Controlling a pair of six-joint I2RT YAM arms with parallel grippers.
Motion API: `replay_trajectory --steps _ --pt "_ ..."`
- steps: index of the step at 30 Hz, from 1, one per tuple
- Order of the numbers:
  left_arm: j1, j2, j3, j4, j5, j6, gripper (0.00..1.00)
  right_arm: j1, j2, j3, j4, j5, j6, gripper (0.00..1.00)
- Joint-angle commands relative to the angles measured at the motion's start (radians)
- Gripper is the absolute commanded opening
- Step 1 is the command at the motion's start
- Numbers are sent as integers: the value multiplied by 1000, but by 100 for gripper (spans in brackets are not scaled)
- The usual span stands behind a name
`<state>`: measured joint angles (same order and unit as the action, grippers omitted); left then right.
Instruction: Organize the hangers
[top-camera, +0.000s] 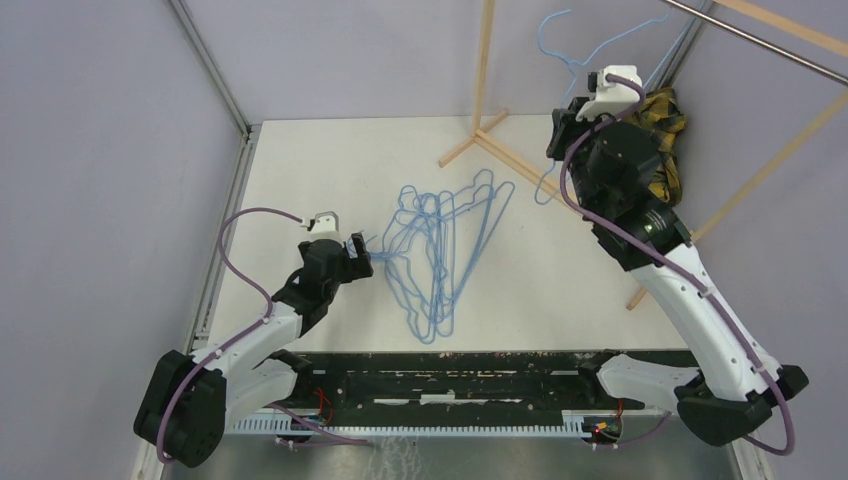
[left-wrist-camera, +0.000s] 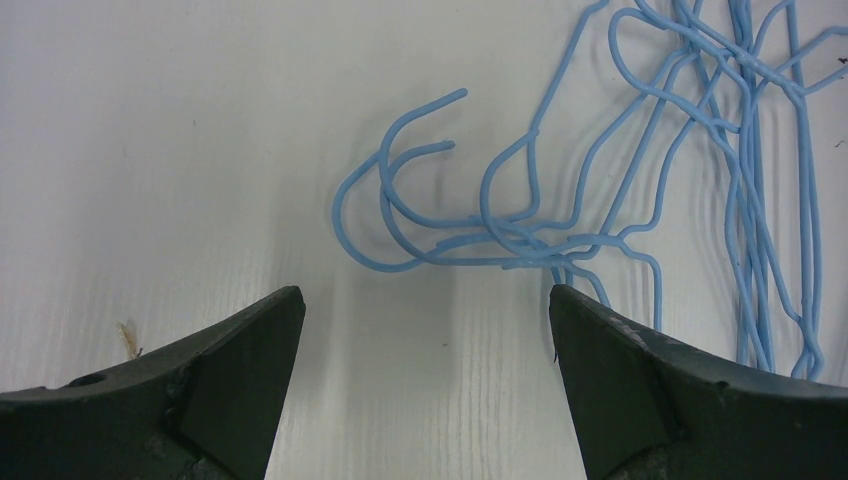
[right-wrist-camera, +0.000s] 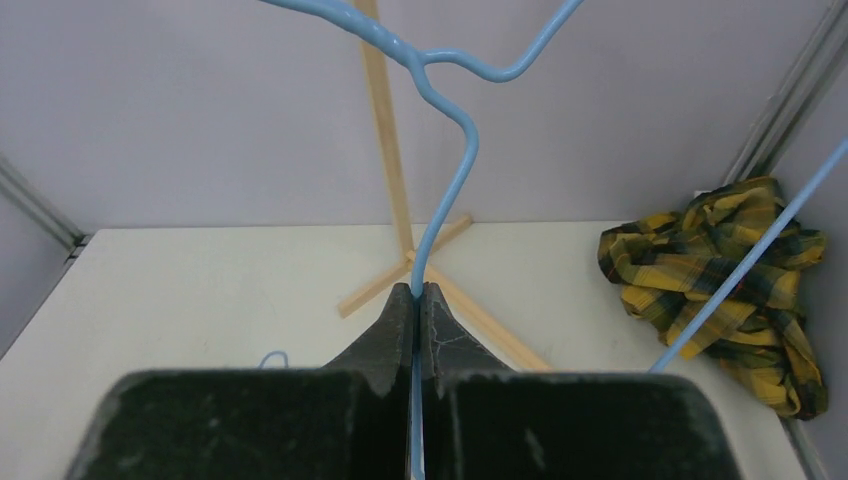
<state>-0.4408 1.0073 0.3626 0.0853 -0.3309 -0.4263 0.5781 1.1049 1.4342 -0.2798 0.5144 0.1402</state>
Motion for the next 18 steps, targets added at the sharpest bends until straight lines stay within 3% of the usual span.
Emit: replay_trajectory --steps 1,9,18 --pt "-5 -20 28 50 5 -28 99 -73 93 103 36 19 -42 1" --pt "-5 -35 22 31 -4 -16 99 -311 202 146 69 -160 108 1" --pt "-4 -12 17 45 -21 -14 99 -414 256 168 126 -300 122 1"
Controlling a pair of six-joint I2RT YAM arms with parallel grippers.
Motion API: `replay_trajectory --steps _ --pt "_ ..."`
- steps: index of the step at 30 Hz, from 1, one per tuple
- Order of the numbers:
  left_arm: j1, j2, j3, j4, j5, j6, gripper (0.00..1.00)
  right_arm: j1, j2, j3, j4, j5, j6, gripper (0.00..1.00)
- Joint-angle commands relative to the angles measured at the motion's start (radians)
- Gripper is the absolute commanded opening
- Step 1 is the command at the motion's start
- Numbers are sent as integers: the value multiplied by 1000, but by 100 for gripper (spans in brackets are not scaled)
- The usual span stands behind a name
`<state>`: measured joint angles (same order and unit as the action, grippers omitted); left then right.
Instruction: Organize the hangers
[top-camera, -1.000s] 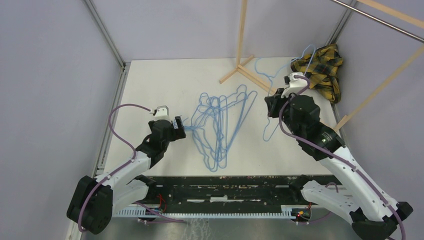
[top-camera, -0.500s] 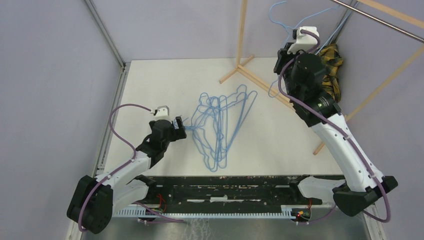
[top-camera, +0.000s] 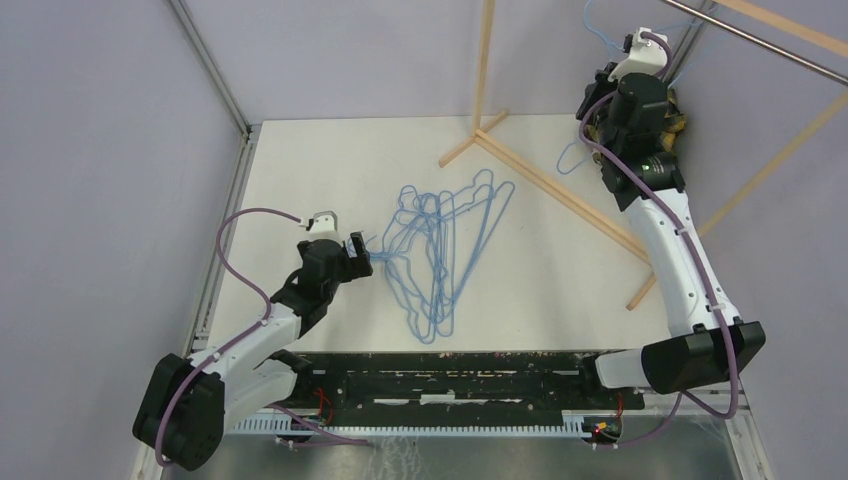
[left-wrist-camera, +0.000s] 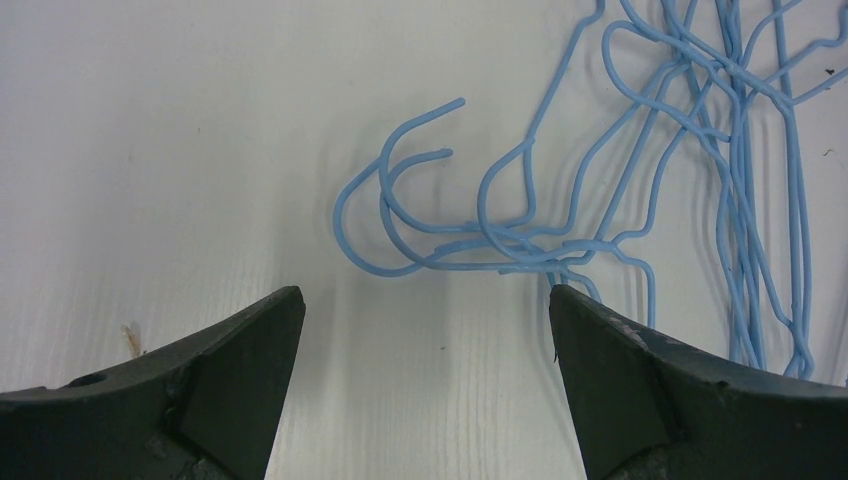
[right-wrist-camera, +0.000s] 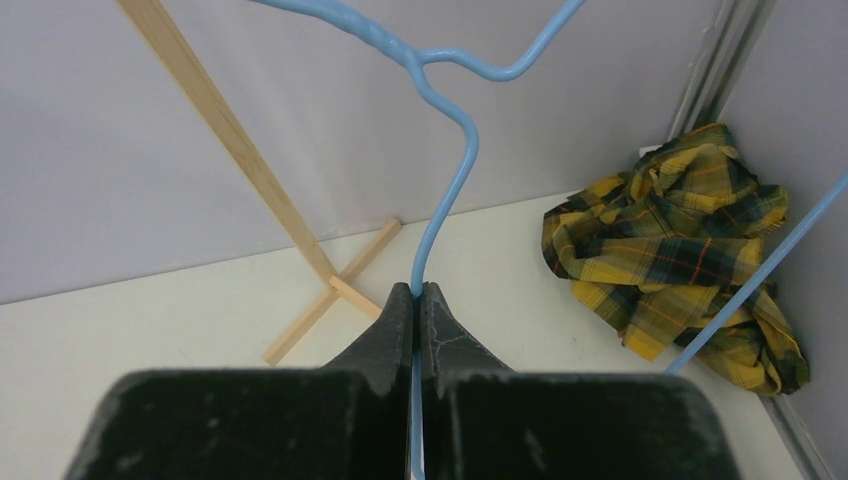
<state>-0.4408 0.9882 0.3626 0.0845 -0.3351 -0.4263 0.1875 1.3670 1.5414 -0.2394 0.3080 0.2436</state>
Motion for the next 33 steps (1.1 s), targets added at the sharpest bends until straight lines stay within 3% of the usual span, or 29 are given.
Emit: replay_trajectory --steps 1,7,25,33 --pt "-5 15 17 51 -18 -14 99 -29 -12 53 87 -113 17 1" --pt "-4 68 22 78 -11 -17 99 -36 -77 -43 121 -144 -11 1" --pt "-4 103 19 99 -11 -3 99 -171 -50 -23 182 -214 96 1" --pt "-5 142 15 118 1 -11 99 -178 -85 -58 129 -313 109 1"
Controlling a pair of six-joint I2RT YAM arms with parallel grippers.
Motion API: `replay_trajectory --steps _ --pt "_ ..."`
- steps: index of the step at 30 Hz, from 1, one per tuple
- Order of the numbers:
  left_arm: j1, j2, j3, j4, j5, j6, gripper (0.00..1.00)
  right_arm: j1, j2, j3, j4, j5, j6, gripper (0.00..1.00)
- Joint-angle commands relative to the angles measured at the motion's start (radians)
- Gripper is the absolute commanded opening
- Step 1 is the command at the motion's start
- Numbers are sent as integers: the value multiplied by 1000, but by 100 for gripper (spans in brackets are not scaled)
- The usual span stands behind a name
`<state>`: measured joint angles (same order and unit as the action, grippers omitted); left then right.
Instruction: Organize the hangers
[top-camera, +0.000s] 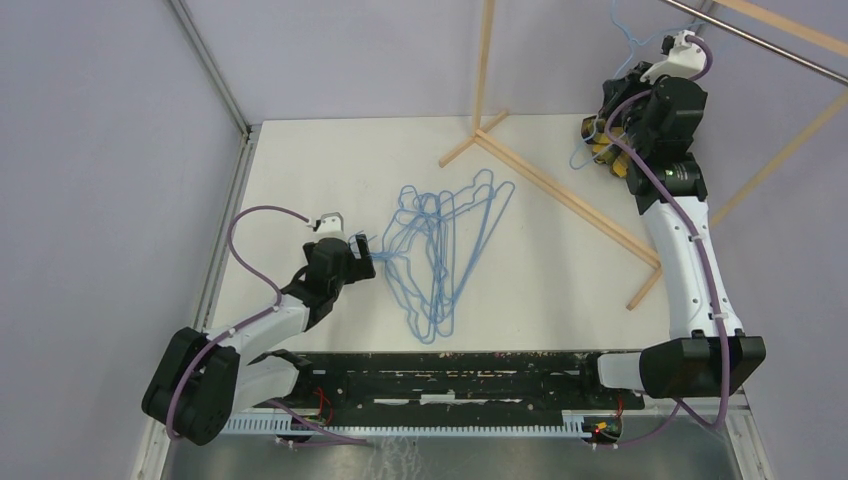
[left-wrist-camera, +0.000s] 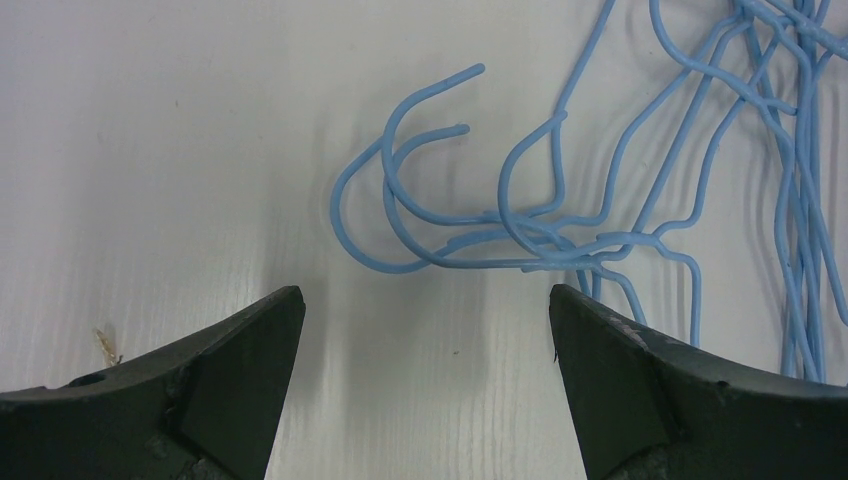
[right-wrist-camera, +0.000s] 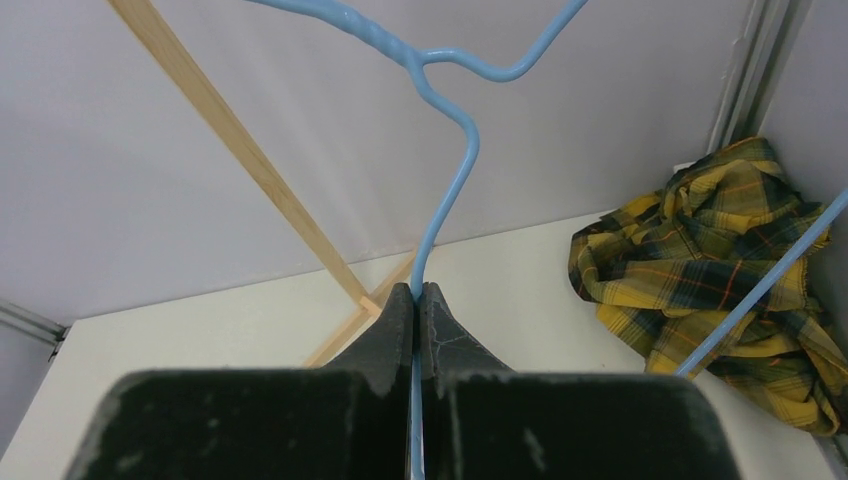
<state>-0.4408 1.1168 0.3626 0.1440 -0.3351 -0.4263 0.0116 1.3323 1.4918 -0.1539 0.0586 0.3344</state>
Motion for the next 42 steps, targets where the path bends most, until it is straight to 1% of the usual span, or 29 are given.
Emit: replay_trajectory --steps 1,8,15,21,25,31,36,39,42 --pt "-5 14 18 58 2 -10 99 -2 -58 -16 44 -75 20 1" --pt "-4 -7 22 58 4 -7 99 -3 -122 -41 40 -109 25 1" --pt "-5 -3 18 60 5 -15 99 -3 -134 3 20 -111 17 1" --pt "-5 -9 11 56 3 -8 99 -7 -93 32 -25 25 2 1" --pt "-5 -21 6 49 -4 -1 99 -16 -89 5 -15 114 13 1" --pt "-5 -28 -2 48 -9 4 99 -56 -133 -85 50 212 71 1" --pt "-5 -19 -2 50 -7 8 99 -89 -184 -149 51 279 110 1" --pt "-5 -12 -2 55 -3 8 99 -117 -225 -186 41 303 133 1" --pt "-6 -8 -2 57 -1 9 99 -137 -259 -215 37 292 147 2"
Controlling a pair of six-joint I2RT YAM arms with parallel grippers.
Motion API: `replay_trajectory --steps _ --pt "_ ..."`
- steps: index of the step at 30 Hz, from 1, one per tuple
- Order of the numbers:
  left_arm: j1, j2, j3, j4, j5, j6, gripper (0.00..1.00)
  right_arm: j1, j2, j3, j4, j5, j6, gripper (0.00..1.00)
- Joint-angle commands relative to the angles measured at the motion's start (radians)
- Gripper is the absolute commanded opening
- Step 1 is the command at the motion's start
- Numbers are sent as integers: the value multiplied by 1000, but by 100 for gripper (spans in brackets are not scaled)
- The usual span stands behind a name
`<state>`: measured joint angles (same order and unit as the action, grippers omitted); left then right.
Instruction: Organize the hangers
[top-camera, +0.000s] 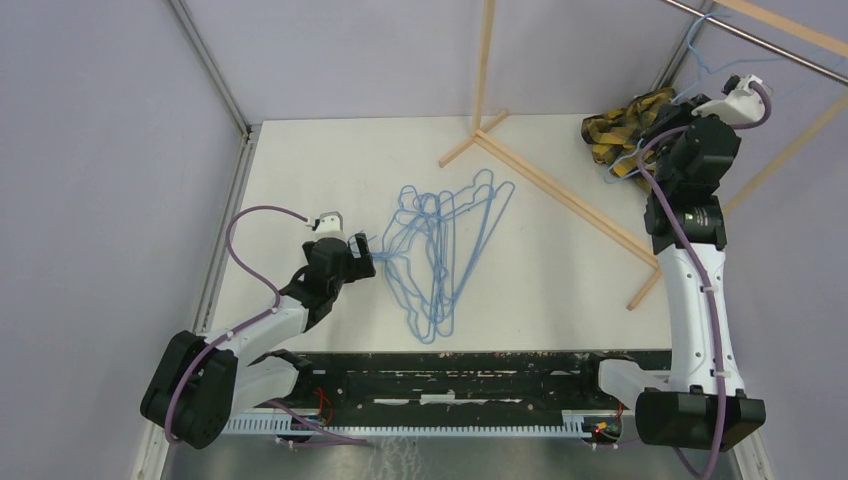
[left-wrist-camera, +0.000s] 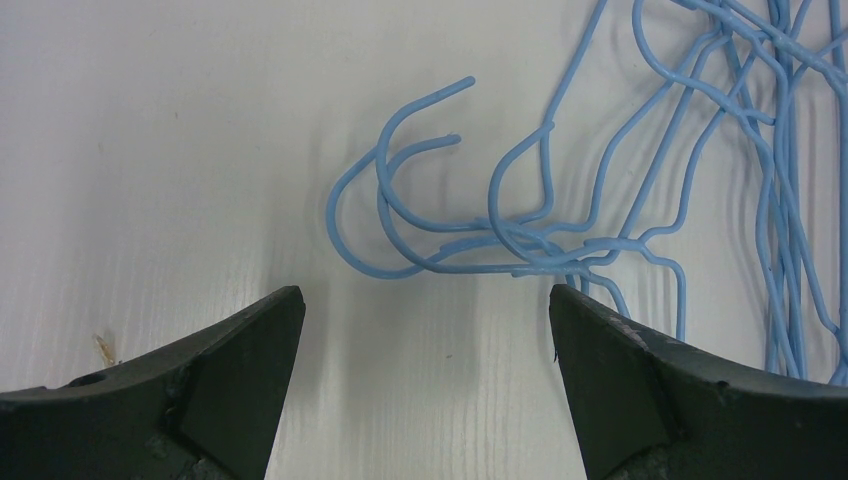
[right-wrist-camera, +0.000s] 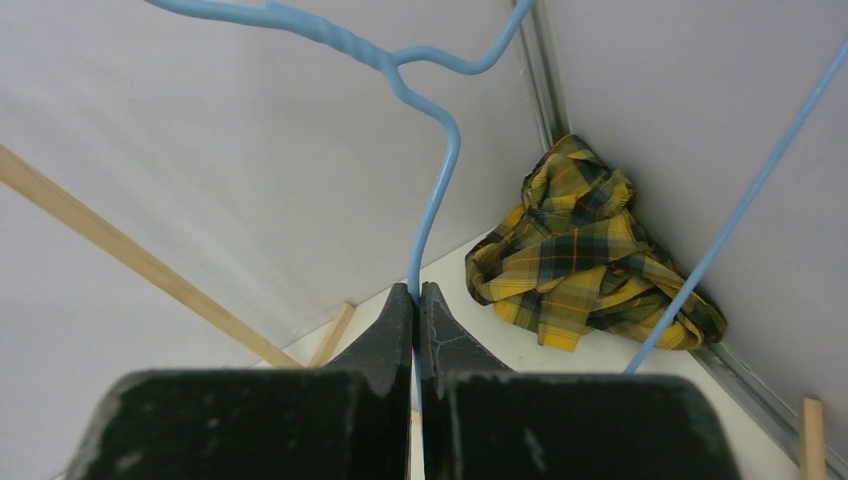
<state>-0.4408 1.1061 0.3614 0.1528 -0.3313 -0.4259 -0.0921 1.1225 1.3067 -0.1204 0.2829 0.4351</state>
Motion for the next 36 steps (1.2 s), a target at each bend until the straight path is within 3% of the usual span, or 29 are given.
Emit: replay_trajectory --steps 1,6,11,19,28,32,36 --pt "-4 4 -1 48 -5 9 99 -38 -55 -32 -3 59 47 2" --pt "-6 5 -5 52 -4 9 99 -50 -37 4 -78 22 59 4" --pt "-5 1 -9 51 -5 9 99 -52 -57 11 -113 19 80 48" --pt "-4 -6 -20 61 -7 11 99 -53 -181 78 -239 33 53 81" --pt "-4 -2 -27 71 -18 4 99 -53 -344 180 -402 -20 10 84" --pt "-5 -10 -35 80 -11 3 99 -53 -316 210 -441 -236 40 80" --pt "-5 -10 -42 89 -17 0 99 -51 -244 149 -373 -569 137 70"
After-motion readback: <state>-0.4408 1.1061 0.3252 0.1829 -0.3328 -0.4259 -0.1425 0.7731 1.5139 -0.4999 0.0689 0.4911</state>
